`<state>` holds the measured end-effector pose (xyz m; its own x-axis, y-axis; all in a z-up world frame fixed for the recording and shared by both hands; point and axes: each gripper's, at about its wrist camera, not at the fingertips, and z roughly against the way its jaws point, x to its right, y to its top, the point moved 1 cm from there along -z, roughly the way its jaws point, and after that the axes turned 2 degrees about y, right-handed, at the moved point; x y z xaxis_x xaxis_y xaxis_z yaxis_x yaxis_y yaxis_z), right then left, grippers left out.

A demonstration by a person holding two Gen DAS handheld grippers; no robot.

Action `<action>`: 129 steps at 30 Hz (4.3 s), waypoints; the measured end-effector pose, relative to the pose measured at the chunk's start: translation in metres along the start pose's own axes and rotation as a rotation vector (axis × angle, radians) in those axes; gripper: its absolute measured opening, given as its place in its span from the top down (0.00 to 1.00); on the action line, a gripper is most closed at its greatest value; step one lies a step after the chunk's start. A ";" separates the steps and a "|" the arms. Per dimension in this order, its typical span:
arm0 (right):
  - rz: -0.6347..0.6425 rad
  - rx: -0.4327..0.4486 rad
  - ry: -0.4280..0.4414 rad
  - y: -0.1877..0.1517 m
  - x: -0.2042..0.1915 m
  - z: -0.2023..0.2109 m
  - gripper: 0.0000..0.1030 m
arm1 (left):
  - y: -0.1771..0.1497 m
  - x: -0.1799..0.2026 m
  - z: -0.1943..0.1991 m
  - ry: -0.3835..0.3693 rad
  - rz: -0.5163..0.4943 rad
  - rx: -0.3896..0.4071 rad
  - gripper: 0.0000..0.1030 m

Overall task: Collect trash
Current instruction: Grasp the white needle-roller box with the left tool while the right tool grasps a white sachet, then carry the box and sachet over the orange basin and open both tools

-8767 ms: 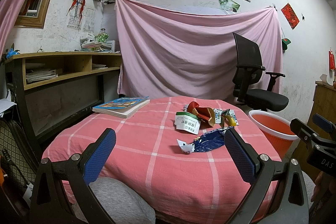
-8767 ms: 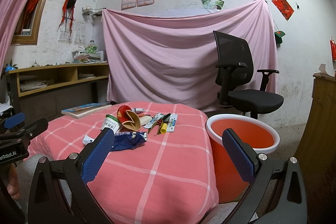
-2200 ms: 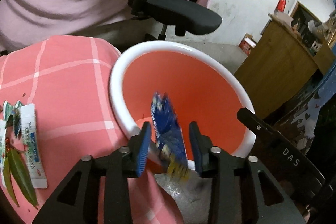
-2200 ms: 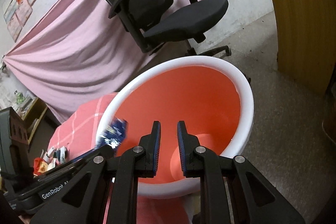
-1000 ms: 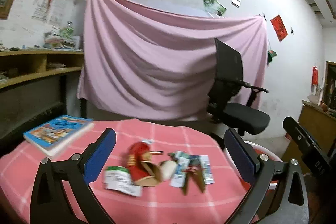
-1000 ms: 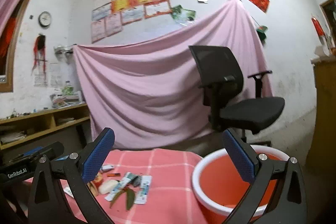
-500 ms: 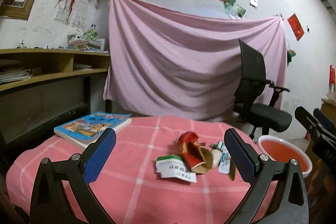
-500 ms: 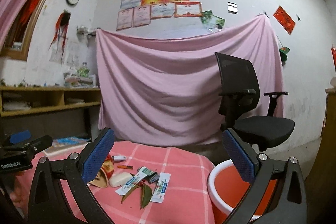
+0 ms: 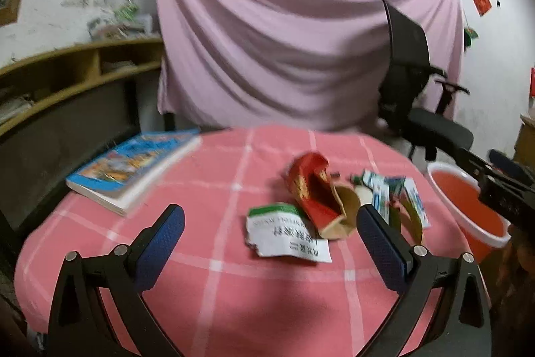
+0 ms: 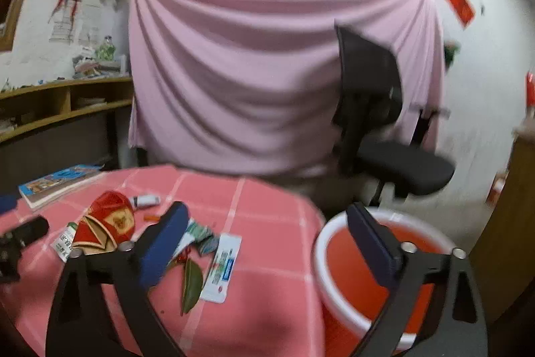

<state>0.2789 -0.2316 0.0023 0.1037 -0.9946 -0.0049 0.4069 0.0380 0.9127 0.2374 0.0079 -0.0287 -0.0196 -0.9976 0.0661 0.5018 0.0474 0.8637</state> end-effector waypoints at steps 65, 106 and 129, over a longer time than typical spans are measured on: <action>-0.044 -0.325 0.212 -0.017 0.000 -0.047 0.83 | -0.017 0.000 0.002 -0.121 0.025 -0.034 0.44; -0.403 0.069 -0.122 -0.017 0.178 0.056 0.83 | 0.055 0.262 -0.029 -0.549 -0.218 0.008 0.43; -0.622 -0.064 -0.060 -0.050 0.206 0.042 0.80 | 0.041 0.284 -0.105 -0.526 -0.176 -0.369 0.41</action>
<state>0.2416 -0.4423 -0.0267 -0.2204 -0.8360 -0.5025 0.4288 -0.5458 0.7199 0.3436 -0.2785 -0.0267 -0.5006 -0.8271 0.2556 0.7137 -0.2272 0.6625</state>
